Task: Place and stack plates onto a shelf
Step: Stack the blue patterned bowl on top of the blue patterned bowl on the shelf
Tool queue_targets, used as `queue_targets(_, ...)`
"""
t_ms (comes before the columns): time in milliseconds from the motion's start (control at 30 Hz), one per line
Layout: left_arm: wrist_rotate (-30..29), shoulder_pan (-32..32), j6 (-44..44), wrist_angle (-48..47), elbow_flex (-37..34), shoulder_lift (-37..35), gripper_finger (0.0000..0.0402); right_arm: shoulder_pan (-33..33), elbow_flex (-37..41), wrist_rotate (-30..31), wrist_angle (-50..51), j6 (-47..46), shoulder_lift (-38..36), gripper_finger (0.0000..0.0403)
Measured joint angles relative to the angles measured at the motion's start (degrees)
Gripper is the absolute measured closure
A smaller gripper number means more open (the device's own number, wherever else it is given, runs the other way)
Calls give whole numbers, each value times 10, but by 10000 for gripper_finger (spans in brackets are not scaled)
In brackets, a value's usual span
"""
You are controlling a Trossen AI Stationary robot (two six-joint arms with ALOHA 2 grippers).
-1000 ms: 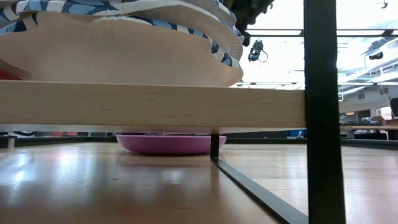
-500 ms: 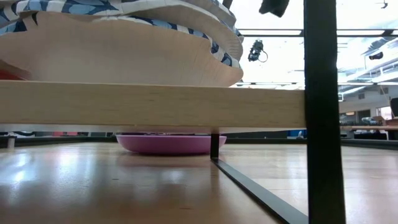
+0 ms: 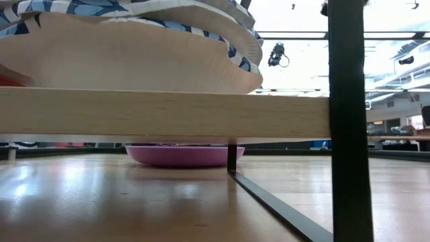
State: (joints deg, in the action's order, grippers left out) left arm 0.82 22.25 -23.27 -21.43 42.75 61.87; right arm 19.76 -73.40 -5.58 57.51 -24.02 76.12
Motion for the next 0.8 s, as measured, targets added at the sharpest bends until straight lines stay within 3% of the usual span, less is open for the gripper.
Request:
queue_targets(400,-4,-6,0,6,0,0,271,105,137,0,-59,-140,0,202)
queue_targets(800,-4,-6,0,6,1,0,271,130,250,-30,-172,-191,1,202)
